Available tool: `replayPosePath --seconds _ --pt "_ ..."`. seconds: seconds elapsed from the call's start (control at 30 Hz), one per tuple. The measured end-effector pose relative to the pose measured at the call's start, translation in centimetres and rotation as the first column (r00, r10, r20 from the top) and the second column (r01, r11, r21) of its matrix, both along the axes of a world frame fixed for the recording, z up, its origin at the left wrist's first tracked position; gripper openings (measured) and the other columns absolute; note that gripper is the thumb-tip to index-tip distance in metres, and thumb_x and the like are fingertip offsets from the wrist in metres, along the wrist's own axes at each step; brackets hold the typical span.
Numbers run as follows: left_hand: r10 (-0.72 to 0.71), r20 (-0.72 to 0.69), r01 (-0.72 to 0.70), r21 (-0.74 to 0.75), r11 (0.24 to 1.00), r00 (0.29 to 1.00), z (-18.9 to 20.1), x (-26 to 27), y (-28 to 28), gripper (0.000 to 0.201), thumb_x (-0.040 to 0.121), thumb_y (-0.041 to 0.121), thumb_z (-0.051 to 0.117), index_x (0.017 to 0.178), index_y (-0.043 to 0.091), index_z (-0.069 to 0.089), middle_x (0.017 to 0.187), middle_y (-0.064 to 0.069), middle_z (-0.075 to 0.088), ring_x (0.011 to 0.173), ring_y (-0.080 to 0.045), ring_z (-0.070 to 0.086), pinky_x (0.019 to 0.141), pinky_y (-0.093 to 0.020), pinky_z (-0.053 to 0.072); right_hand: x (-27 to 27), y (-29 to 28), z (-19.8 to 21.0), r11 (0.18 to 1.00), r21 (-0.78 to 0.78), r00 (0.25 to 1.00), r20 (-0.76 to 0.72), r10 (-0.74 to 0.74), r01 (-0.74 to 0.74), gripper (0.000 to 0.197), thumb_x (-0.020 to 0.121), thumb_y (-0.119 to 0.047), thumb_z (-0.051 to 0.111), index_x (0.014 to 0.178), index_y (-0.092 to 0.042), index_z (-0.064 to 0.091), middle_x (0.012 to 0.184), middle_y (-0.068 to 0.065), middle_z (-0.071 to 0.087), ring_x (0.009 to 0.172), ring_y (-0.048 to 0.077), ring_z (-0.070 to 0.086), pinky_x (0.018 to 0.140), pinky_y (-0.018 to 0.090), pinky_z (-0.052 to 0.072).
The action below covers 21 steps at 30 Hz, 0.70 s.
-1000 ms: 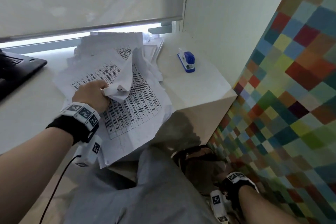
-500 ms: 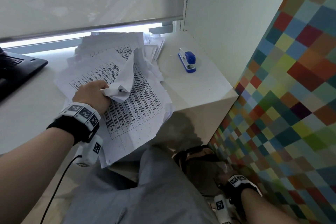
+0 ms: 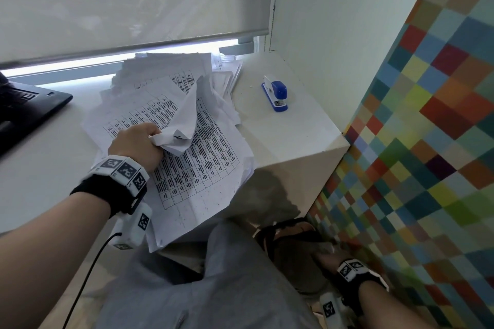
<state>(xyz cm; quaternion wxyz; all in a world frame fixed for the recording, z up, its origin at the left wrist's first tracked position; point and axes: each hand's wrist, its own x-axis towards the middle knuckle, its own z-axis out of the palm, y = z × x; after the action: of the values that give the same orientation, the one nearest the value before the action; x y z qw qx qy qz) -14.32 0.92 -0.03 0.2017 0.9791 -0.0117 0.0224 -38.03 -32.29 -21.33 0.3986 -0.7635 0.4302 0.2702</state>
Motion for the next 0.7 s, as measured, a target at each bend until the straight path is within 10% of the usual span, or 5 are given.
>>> replayPosePath --seconds 0.17,0.33,0.43,0.7 --pt "-0.004 -0.021 0.004 -0.006 1.000 1.000 0.4 0.2 0.2 0.020 0.083 0.009 0.056 0.073 0.026 0.057 0.069 0.001 0.051 0.075 -0.028 0.051 0.066 -0.033 0.040 2.0 0.2 6.6 0.975 0.110 0.966 0.152 -0.209 0.194 0.067 0.081 -0.059 0.062 0.124 -0.008 0.060 0.117 0.017 0.062 0.103 0.033 0.061 0.088 0.039 0.051" --pt "-0.015 -0.020 0.014 -0.046 0.999 1.000 0.8 0.5 0.5 0.019 0.086 0.012 0.057 0.071 0.024 0.056 0.067 0.000 0.053 0.073 -0.027 0.052 0.066 -0.032 0.040 5.7 0.9 18.7 0.983 0.016 0.805 0.572 -0.160 0.184 0.044 0.087 -0.047 0.059 0.068 -0.007 0.062 0.057 0.011 0.056 0.048 0.019 0.050 0.043 0.021 0.038" --pt "-0.009 -0.024 0.007 -0.076 0.997 1.000 1.1 0.9 0.9 0.016 0.087 0.013 0.059 0.074 0.023 0.058 0.068 0.001 0.053 0.074 -0.025 0.051 0.066 -0.031 0.039 9.7 1.8 24.2 0.985 -0.156 0.718 0.694 0.057 0.073 0.013 0.087 -0.020 0.060 0.084 -0.008 0.059 0.064 0.011 0.059 0.050 0.022 0.054 0.043 0.023 0.045" --pt "0.132 -0.008 -0.127 -0.315 0.941 0.991 1.9 2.7 2.7 0.007 0.089 0.015 0.062 0.088 0.008 0.065 0.083 -0.015 0.063 0.081 -0.033 0.059 0.073 -0.031 0.040 21.6 5.5 25.4 0.802 -0.480 0.828 0.238 0.508 -0.355 0.014 0.089 -0.020 0.054 0.094 -0.007 0.054 0.085 0.008 0.060 0.085 0.027 0.062 0.068 0.027 0.043"
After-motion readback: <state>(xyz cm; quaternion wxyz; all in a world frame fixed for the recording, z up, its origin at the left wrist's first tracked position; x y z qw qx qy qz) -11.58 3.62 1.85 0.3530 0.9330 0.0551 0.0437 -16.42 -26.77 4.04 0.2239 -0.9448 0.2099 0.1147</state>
